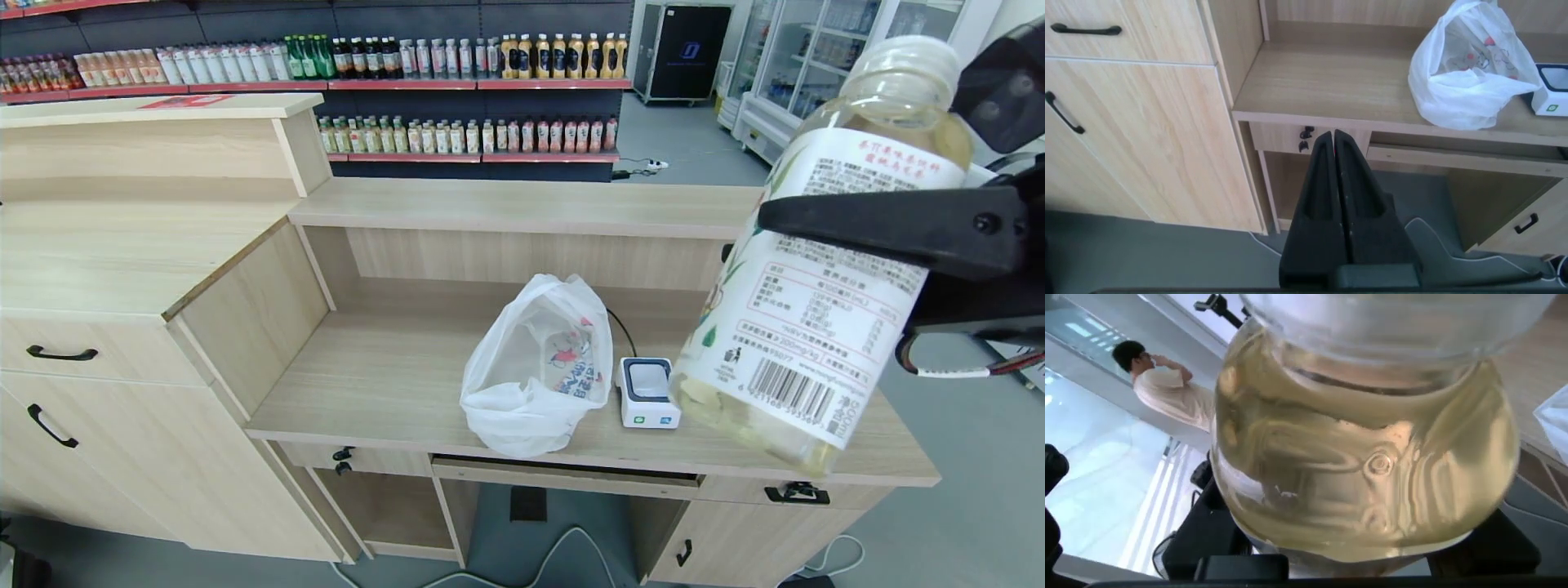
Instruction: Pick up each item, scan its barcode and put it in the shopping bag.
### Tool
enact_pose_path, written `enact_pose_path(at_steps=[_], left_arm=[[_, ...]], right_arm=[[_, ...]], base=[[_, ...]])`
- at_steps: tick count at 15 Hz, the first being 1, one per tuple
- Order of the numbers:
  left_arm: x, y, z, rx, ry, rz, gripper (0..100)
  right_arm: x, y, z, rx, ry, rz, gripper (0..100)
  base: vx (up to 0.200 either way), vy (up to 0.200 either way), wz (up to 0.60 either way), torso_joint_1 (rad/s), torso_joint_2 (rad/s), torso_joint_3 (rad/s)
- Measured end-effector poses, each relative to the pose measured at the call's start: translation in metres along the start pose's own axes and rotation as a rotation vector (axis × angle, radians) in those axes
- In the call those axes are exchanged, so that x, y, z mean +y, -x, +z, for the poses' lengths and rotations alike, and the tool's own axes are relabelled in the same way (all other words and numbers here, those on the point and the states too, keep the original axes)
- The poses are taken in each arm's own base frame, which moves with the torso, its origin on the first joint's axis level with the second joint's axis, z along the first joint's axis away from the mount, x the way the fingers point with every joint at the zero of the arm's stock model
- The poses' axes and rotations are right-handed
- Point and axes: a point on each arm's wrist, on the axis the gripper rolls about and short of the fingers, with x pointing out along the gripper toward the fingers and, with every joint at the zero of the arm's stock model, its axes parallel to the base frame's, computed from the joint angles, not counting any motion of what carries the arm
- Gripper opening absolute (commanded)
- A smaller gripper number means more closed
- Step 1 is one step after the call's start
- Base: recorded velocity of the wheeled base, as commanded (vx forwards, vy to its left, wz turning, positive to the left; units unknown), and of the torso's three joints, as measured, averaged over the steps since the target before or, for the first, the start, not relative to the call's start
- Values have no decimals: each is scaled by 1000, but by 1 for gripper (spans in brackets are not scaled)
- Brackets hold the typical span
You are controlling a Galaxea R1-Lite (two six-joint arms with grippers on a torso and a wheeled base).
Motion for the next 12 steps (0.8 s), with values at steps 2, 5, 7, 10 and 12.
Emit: enact_pose_path(at_steps=[2,5,7,10,12], left_arm=[[0,0,0,0,0,0,0],[0,0,0,0,0,0,0],[0,0,0,0,0,0,0],[0,0,0,0,0,0,0],[0,0,0,0,0,0,0]], right_arm=[[1,-1,-2,-5,3,-11,0],[-5,-6,-1,-42,19,-82,0],[-8,-9,-4,-41,19,-107,0],[-10,-17,-6,-68,28,-120,0],[-12,-23,-10,-53,35,-126,0]], base=[[0,0,0,0,0,0],[0,0,0,0,0,0],[0,0,0,0,0,0],[0,0,0,0,0,0],[0,0,0,0,0,0]])
